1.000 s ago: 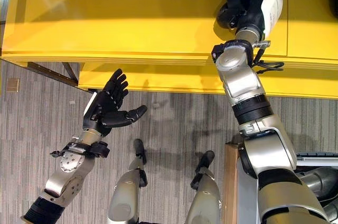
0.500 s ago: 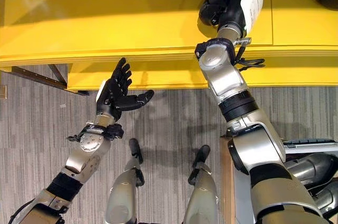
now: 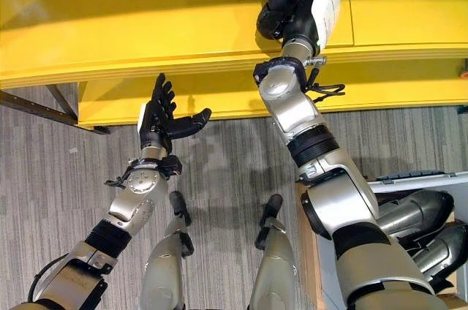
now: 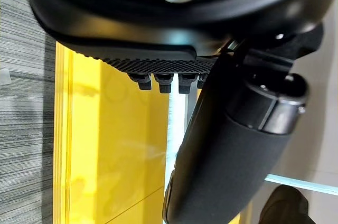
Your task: Move parts from the plastic box to the shelf.
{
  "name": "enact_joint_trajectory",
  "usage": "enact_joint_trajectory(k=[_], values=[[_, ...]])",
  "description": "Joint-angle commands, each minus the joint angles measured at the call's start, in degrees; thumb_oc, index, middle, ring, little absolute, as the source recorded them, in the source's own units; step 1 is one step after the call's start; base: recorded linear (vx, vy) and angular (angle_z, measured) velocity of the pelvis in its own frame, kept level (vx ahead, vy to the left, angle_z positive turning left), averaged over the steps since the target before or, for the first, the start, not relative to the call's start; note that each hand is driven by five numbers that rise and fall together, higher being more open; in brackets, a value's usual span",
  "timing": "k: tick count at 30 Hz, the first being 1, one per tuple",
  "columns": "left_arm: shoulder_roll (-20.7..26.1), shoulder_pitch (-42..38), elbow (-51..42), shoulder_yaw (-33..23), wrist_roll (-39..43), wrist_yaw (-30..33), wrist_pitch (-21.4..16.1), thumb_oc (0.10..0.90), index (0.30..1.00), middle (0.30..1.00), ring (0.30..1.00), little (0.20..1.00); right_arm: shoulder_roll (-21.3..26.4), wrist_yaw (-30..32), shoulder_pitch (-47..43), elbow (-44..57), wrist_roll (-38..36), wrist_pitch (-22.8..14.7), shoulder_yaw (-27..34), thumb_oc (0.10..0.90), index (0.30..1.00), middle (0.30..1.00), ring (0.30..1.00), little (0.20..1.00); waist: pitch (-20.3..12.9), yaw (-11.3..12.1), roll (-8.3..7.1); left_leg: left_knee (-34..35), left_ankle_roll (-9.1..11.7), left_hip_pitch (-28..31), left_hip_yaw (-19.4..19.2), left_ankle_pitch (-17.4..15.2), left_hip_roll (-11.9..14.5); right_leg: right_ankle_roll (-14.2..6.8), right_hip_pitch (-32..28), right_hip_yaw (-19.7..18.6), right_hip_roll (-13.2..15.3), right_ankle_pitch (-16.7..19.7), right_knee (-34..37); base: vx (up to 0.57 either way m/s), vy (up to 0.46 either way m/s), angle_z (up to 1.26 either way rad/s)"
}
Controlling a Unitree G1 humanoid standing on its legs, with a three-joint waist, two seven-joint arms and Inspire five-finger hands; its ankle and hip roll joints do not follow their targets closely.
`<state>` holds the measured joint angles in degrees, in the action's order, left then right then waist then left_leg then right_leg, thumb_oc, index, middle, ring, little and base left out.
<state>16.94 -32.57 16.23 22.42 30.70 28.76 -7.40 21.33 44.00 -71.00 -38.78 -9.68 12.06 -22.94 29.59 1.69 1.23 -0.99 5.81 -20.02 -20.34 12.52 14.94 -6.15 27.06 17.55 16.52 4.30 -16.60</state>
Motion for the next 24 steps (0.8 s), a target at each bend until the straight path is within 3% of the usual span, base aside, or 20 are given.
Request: enact_joint_trajectory(k=[1, 12, 17, 24], values=[[-1.7, -15.3, 0.0, 1.7, -1.5, -1.9, -0.8, 0.9, 1.0, 1.0, 1.0, 1.0, -2.5, -3.0, -3.8, -0.5, -2.2, -1.2, -2.4, 0.9, 1.0, 1.0, 1.0, 1.0, 0.2, -1.3, -0.45, 0.3, 5.5, 1.5, -2.6, 0.1, 4.5, 0.6, -0.9, 2.0, -2.2, -2.9, -0.4, 0.0, 0.012, -0.04], [-3.4, -16.7, 1.5, 3.1, -0.5, -4.2, 0.7, 0.9, 1.0, 1.0, 1.0, 1.0, -3.4, -2.9, -4.4, 1.4, -0.7, -1.8, -3.5, 0.9, 1.0, 1.0, 1.0, 1.0, 0.2, -1.6, -0.66, -0.1, 5.4, 1.1, -3.0, 0.0, 4.5, 0.8, -0.5, 1.9, -2.2, -2.9, -0.8, 0.0, 0.0, 0.0], [-3.8, -17.2, 2.0, 3.4, -0.4, -4.1, 0.4, 0.9, 1.0, 1.0, 1.0, 1.0, -3.5, -2.9, -5.0, 1.7, 0.7, -4.4, -4.1, 0.9, 1.0, 1.0, 1.0, 1.0, 0.2, -1.5, -0.72, -0.2, 5.4, 1.3, -3.0, 0.0, 4.6, 1.0, -0.8, 2.1, -2.3, -3.0, -0.8, 0.0, 0.0, -0.02], [-4.0, -17.6, 1.8, 3.8, -0.1, -4.1, 0.9, 0.9, 1.0, 1.0, 1.0, 1.0, -3.5, -1.1, -5.8, 3.9, 3.0, -4.2, -4.0, 0.9, 1.0, 1.0, 1.0, 1.0, 0.2, -1.6, -0.71, -0.5, 5.3, 1.4, -3.0, -0.2, 4.5, 1.0, -0.9, 2.1, -2.4, -3.1, -0.8, 0.0, 0.0, 0.0]])
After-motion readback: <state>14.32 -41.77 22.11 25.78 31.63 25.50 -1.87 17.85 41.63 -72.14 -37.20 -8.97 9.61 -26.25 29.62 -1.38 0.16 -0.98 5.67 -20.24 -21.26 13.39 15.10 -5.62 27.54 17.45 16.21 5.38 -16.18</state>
